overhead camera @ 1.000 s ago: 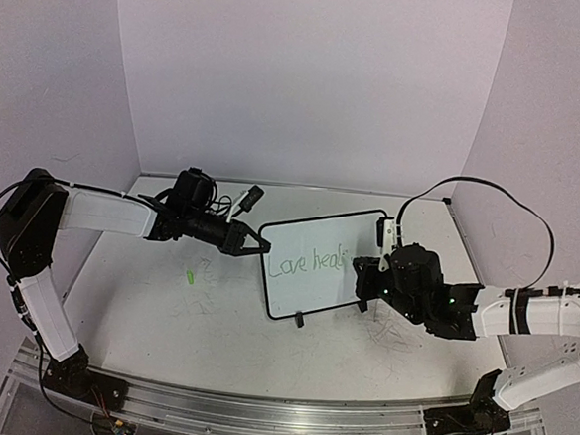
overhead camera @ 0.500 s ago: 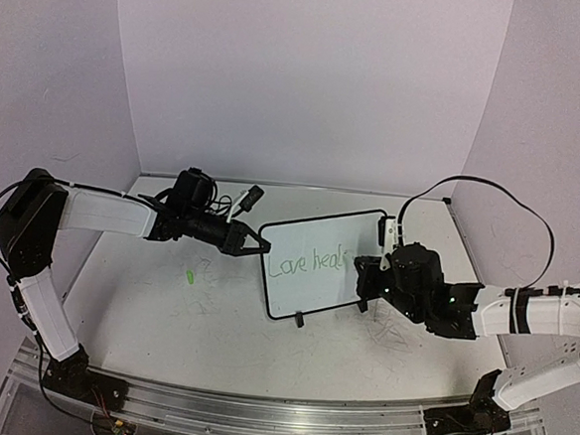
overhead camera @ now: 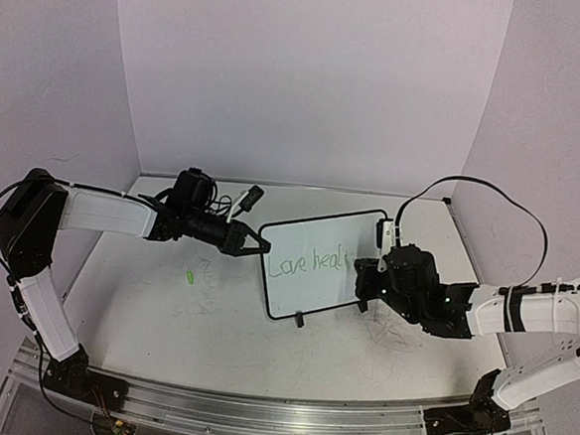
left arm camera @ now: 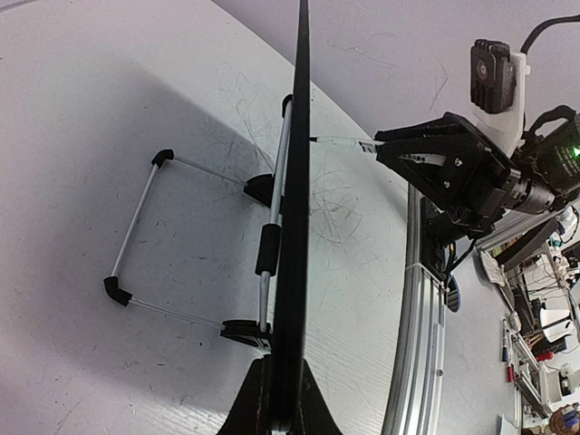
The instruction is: Write a sentence on the whiteboard
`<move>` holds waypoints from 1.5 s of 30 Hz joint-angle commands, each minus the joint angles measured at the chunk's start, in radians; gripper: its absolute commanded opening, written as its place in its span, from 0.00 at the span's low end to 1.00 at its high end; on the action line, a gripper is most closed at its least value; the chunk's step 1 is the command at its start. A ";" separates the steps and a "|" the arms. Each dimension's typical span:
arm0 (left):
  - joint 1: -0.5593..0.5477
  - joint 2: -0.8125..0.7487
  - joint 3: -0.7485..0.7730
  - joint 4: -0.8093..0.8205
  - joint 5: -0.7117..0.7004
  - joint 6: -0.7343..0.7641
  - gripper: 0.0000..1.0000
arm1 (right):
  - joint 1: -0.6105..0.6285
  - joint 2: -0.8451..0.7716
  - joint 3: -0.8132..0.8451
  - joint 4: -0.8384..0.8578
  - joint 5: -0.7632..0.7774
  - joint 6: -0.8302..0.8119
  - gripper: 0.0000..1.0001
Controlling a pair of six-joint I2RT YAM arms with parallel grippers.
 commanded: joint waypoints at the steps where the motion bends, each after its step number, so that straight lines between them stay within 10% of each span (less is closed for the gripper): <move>1: -0.006 -0.030 0.039 -0.043 0.018 0.008 0.00 | -0.006 -0.003 0.030 0.016 0.053 0.020 0.00; 45: -0.008 -0.035 0.039 -0.050 0.015 0.014 0.00 | -0.019 0.046 0.042 0.048 -0.012 0.015 0.00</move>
